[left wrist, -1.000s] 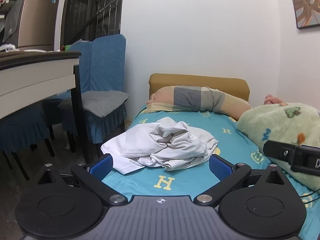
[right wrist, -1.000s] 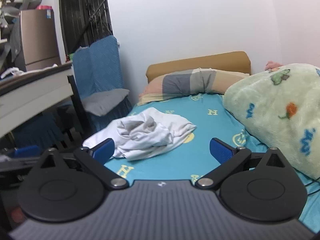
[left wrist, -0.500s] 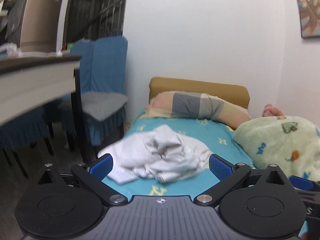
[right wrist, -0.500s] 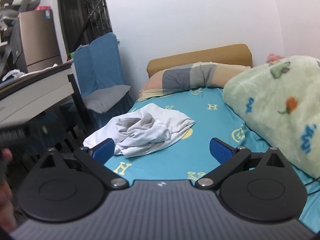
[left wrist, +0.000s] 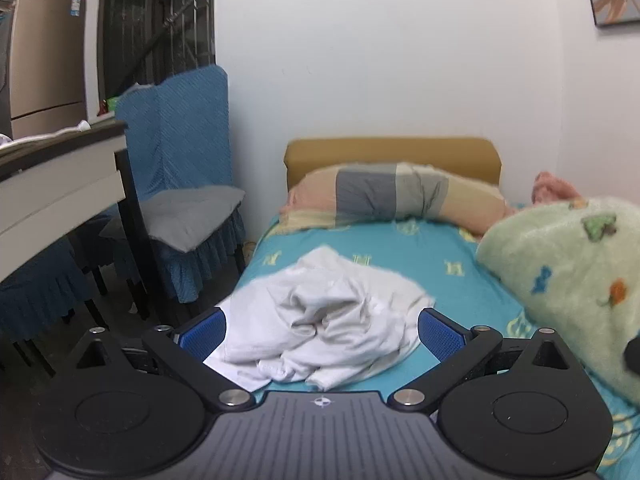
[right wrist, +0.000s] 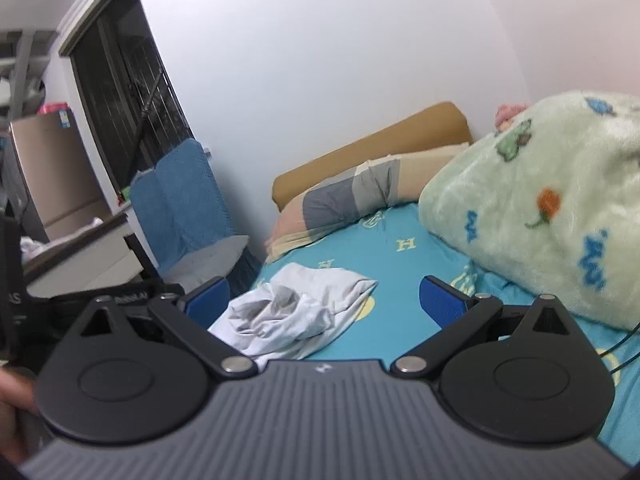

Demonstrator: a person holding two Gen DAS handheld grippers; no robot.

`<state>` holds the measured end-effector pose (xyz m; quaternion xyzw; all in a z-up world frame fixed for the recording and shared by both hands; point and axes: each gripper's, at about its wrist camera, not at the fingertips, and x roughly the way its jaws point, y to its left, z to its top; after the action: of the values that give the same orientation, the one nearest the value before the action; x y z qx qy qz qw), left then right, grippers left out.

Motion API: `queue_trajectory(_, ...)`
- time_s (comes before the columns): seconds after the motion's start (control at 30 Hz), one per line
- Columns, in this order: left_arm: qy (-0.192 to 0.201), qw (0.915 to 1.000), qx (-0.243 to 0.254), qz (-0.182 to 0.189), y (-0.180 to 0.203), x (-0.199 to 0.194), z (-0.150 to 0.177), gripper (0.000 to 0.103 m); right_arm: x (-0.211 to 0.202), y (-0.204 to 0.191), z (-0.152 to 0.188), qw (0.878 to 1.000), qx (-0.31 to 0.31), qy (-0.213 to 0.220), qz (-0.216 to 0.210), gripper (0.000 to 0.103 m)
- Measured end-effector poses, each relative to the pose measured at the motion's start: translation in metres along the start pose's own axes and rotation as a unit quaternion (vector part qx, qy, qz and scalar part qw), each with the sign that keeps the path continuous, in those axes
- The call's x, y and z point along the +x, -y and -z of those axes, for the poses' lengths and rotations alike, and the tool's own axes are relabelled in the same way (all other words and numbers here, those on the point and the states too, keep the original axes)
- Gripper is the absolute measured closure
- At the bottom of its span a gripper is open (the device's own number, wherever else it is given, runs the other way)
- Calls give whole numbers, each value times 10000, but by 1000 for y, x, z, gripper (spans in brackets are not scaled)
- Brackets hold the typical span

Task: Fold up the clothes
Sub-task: 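Grasp the white shirt with the left gripper and lift it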

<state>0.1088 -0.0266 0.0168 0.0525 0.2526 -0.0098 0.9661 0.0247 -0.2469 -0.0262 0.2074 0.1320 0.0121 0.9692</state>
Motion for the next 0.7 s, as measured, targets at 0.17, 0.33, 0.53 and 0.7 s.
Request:
queue_trajectory(0.17,-364,9993,-77,34,-14,38,23,1,12,5,15,9998,178,16,-89,0)
queue_trajectory(0.33,-573,9974,-331,289,-31,87,38,5,40,7,42,9975,-574,-48,411,0)
queue_trajectory(0.53,-323,9967,-580,469,-52,145,53,14,93,2,66,9953,-627,-662,325,0)
queue_trajectory(0.7,-472,9952,-482,707,-63,188,66,20,152,-32,89,9876,-1072,-1113,-287,5)
